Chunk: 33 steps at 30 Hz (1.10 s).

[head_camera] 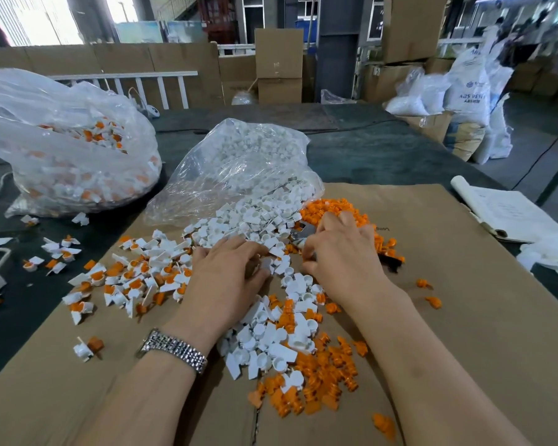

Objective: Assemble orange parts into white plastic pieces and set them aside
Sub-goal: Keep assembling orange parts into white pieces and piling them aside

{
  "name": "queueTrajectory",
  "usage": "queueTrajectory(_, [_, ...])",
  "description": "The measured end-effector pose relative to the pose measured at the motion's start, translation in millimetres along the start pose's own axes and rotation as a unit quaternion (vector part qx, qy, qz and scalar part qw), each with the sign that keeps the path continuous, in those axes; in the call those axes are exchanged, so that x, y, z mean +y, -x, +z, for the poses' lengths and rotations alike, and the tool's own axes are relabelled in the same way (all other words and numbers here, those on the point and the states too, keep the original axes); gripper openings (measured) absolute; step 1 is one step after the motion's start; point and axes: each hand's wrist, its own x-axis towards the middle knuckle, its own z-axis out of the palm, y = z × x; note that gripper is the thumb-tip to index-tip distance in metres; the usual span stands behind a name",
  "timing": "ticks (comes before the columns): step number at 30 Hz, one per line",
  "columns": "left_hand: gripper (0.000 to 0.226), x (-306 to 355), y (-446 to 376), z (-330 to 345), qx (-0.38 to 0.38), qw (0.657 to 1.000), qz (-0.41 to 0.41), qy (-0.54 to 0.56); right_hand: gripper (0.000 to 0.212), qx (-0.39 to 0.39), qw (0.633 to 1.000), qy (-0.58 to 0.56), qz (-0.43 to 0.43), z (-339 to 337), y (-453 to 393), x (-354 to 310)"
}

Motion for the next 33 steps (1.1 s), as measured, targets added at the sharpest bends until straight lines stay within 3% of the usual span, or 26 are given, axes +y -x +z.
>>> queueTrajectory(11, [0.014, 3.9, 0.8, -2.7, 0.004, 0.999, -0.002, 0.033, 0.02, -0.02, 1.0, 0.016, -0.016, -3.7, 2.8, -7.2])
queueTrajectory(18, [0.004, 7.7, 2.5, -7.4, 0.054, 0.994, 0.0, 0.09, 0.022, -0.035, 0.999, 0.005, -0.004, -6.1, 5.1, -11.6])
queueTrajectory(21, [0.007, 8.1, 2.4, -9.8, 0.084, 0.982, -0.039, 0.163, 0.01, -0.028, 1.0, -0.001, 0.0, -3.0, 5.5, -16.6])
queueTrajectory(26, [0.016, 7.5, 2.2, -16.9, 0.078, 0.939, -0.123, 0.311, 0.014, -0.016, 0.999, -0.047, -0.001, 0.1, 3.5, -14.7])
queueTrajectory(33, [0.014, 12.1, 2.1, -21.6, 0.068, 0.921, -0.158, 0.351, 0.023, -0.016, 0.998, -0.055, -0.002, -1.8, 2.5, -16.0])
